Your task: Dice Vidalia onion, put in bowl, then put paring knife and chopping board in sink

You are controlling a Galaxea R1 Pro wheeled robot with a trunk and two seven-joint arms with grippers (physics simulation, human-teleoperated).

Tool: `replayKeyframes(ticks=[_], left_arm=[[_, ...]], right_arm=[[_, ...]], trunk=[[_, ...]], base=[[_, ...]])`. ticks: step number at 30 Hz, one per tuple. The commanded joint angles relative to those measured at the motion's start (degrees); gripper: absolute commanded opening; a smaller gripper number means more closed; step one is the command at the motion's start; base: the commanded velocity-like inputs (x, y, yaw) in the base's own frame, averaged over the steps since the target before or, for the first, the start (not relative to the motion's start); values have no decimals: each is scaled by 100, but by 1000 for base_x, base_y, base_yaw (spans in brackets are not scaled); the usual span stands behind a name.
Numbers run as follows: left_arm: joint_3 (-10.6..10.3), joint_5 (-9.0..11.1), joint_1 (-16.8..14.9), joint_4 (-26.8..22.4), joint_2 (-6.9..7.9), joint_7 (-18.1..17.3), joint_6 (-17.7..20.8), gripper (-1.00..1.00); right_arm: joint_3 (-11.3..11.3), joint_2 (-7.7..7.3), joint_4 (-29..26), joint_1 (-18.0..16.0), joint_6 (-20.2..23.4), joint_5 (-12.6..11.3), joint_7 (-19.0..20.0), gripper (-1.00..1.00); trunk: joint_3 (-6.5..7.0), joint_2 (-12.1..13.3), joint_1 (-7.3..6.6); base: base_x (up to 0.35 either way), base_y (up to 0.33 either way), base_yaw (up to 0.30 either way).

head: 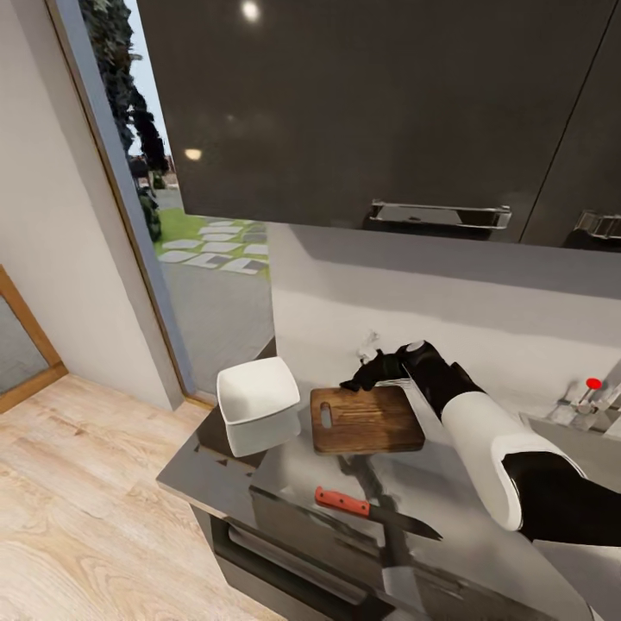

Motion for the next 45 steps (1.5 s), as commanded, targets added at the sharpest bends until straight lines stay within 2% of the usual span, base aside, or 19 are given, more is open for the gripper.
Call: replayKeyframes(ticks=[1,4,7,11,16,18,21,24,28,31,45], left_arm=[[-3,6,-2,0,-1,-4,-15,100],[-4,6,-2,1,-6,-6,-15,100],[-5,6,-2,2,-13,-9,-15,100],[-9,6,-2,10,-15,-11,-15,100],[-13,6,-2,39,-21,-13,-15,100],[-14,6,-2,43,-23,-15,-15,100],[-14,6,-2,45,-23,-16,-15,100],[-14,6,-2,52,-24,-16,-15,100],[-14,6,-2,54,-24,-16,-15,100],[-14,6,-2,55,-24,-16,-15,100],[-14,6,-2,55,-23,-16,-15,100]], right_arm=[[37,5,-86,-3,45,81,90,100],[130,28,-424,-3,238,269,523,100],[167,50,-912,-3,622,396,1231,100],[176,50,-1143,-15,858,429,1554,100],[177,59,-1158,-75,1112,423,1591,100],[199,140,-1126,-90,1239,453,1595,100],[416,292,-1016,-93,1284,633,1600,100],[898,389,-776,-91,1149,786,1609,100],[1092,441,-592,-89,897,812,1626,100],[1137,430,-460,-90,764,817,1685,100],[1148,394,-456,-89,743,858,1708,100]], trunk=[[-14,-11,3],[-16,-11,3],[-17,-11,3],[-17,-11,3],[-17,-11,3],[-17,-11,3],[-17,-11,3],[-17,-11,3],[-17,-11,3],[-17,-11,3],[-106,-11,3]], base=[[0,0,0],[0,0,0],[0,0,0],[0,0,0],[0,0,0],[0,0,0],[0,0,0],[0,0,0],[0,0,0],[0,0,0],[0,0,0]])
